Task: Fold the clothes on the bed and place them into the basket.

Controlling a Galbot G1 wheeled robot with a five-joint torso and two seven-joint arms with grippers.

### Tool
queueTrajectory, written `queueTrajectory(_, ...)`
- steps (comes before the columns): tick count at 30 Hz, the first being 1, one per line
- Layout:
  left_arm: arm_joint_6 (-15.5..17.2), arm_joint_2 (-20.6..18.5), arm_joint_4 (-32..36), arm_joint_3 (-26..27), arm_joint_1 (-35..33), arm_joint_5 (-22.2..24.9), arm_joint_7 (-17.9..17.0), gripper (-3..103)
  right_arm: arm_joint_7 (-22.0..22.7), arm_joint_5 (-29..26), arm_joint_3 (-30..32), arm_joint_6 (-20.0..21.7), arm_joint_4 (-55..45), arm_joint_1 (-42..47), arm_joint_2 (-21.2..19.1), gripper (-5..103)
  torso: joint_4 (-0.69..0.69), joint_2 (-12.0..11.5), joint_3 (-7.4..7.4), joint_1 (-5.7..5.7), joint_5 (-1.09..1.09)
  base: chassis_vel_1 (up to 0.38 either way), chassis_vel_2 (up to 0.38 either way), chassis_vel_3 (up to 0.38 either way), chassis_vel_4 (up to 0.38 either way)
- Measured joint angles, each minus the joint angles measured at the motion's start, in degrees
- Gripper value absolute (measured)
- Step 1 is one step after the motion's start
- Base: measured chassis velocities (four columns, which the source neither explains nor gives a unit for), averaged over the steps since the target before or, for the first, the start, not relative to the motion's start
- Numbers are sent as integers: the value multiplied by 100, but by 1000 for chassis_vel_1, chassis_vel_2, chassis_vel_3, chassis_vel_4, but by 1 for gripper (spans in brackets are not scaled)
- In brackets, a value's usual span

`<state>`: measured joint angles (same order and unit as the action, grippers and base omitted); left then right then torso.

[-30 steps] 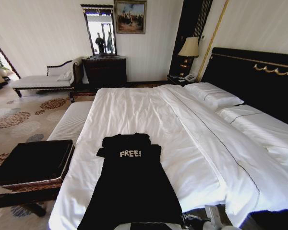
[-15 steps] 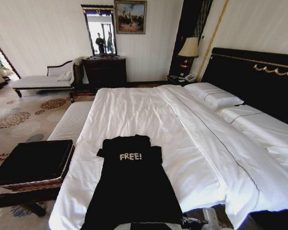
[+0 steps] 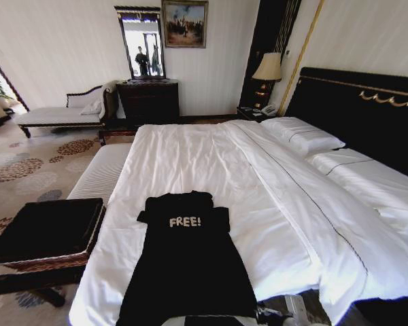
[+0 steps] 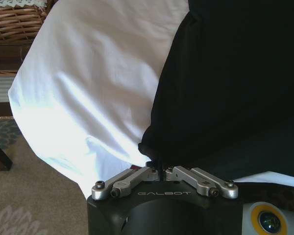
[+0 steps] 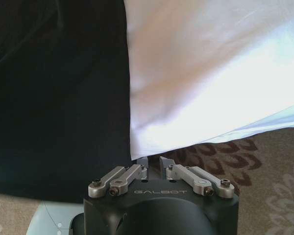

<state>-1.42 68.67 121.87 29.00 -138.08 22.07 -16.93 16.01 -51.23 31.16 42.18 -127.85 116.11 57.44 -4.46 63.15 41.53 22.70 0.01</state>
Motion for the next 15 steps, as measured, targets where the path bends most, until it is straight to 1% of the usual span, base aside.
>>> queueTrajectory(2, 103, 14, 55, 1, 17, -115, -8, 9, 9, 2, -17, -1, -4, 0, -7, 24, 0, 0, 0, 0, 0, 0, 0, 0, 0)
queueTrajectory(3, 103, 14, 55, 1, 17, -115, -8, 9, 9, 2, -17, -1, -4, 0, -7, 24, 0, 0, 0, 0, 0, 0, 0, 0, 0)
queueTrajectory(4, 133, 6, 83, 0, 13, -140, -7, 15, 10, 2, -19, -1, -10, 0, -10, 29, 0, 0, 0, 0, -1, 0, 0, 0, 0)
queueTrajectory(5, 142, -2, 102, -1, 0, -166, -7, 15, 10, 2, -17, -2, -19, 0, -12, 34, 0, 0, 0, 0, -1, 0, 0, 0, 0)
queueTrajectory(7, 119, -3, 118, -2, -55, -250, -7, 25, 17, 11, 16, -2, -61, -8, -16, 45, 0, 0, 0, 0, 0, 0, 0, 0, 0)
queueTrajectory(8, 119, -3, 118, -2, -55, -250, -7, 25, 17, 11, 16, -2, -61, -8, -16, 45, 0, 0, 0, 0, 0, 0, 0, 0, 0)
queueTrajectory(9, 98, -2, 120, -2, -71, -259, -7, 30, 18, 29, 32, -2, -77, -9, -17, 45, 1, 0, 0, 0, 0, 0, 0, 0, 0)
queueTrajectory(10, 87, -1, 122, -2, -78, -263, -7, 30, 18, 42, 45, -3, -91, -9, -17, 45, 1, 0, 0, 0, 0, 0, 0, 0, 0)
queueTrajectory(11, 45, 3, 135, 2, -100, -282, -9, 36, 18, 62, 81, -3, -134, -9, -17, 56, 1, 0, 0, 0, 0, 0, 0, 0, 0)
queueTrajectory(12, -26, 12, 188, 18, -130, -316, -15, 42, 18, 91, 142, -4, -218, -20, -13, 61, 0, 0, 0, 0, -1, 0, 0, 0, 0)
queueTrajectory(13, -26, 12, 188, 18, -130, -316, -15, 42, 18, 91, 142, -4, -218, -20, -13, 61, 0, 0, 0, 0, -1, 0, 0, 0, 0)
queueTrajectory(15, -123, 24, 309, 64, -174, -327, -22, 52, 9, 103, 242, -4, -334, -80, 7, 73, 0, 0, 0, 0, -1, 0, 0, 0, 0)
